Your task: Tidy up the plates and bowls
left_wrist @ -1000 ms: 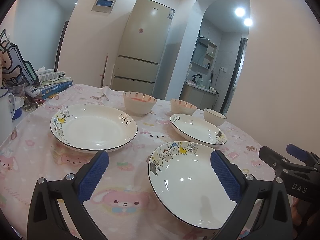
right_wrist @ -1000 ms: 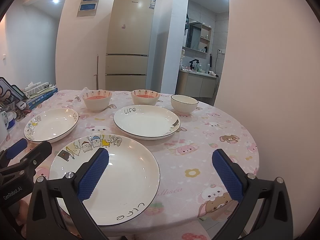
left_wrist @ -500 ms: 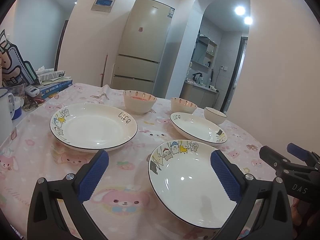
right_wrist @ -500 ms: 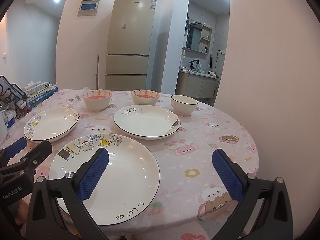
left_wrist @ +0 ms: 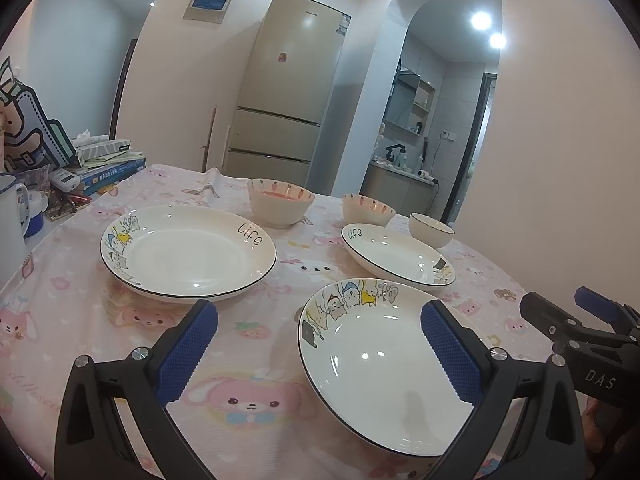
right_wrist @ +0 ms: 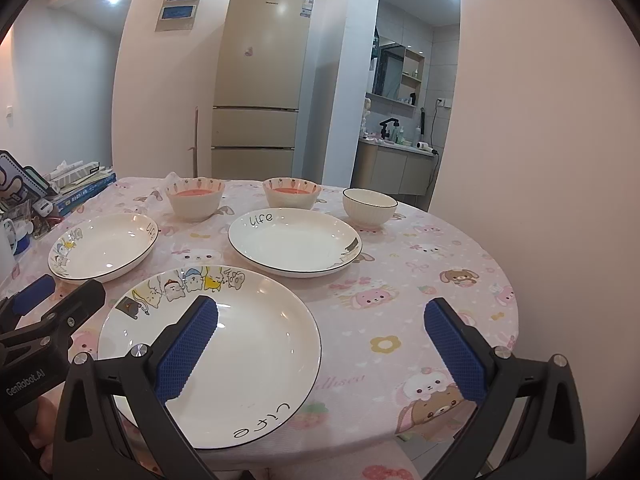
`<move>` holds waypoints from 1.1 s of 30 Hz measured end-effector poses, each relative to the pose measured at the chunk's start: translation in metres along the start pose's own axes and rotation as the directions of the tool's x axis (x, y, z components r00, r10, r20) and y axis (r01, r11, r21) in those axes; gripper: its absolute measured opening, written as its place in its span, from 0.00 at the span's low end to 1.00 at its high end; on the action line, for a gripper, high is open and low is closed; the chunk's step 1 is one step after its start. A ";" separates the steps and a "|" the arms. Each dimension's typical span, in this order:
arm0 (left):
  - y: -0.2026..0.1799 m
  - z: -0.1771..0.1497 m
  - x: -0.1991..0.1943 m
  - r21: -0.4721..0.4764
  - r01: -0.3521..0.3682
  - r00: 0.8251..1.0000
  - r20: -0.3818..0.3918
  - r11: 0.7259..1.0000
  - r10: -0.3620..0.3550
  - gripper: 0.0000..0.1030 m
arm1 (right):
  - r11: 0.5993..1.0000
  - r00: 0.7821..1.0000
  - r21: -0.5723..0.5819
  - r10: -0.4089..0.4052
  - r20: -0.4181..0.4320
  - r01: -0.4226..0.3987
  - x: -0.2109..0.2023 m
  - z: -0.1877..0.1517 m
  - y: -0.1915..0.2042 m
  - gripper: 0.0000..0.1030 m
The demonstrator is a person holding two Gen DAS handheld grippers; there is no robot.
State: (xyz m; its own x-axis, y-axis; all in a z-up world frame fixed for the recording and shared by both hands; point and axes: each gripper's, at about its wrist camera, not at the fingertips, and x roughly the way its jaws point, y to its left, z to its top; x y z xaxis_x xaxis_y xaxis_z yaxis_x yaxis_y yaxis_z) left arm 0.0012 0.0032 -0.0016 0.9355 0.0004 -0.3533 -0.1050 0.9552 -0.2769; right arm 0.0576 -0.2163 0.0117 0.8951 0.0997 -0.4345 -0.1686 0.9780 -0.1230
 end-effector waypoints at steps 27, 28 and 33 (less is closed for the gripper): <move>0.001 -0.002 0.001 0.000 -0.003 1.000 -0.004 1.000 0.003 1.00 | 1.000 1.000 -0.004 0.004 0.005 -0.004 0.001 0.001 0.005 1.00; 0.001 -0.002 0.001 0.002 -0.003 1.000 -0.004 1.000 0.003 1.00 | 1.000 1.000 -0.004 0.004 0.005 -0.004 0.001 0.001 0.006 1.00; 0.003 -0.001 -0.001 0.006 -0.016 1.000 -0.002 1.000 0.016 1.00 | 1.000 1.000 -0.005 0.004 0.004 -0.004 0.001 0.002 0.006 1.00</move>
State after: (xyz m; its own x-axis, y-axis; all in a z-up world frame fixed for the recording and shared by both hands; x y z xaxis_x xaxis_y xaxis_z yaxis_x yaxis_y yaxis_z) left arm -0.0007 0.0056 -0.0032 0.9330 0.0154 -0.3595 -0.1183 0.9567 -0.2660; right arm 0.0580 -0.2096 0.0124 0.8962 0.1043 -0.4313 -0.1741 0.9767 -0.1254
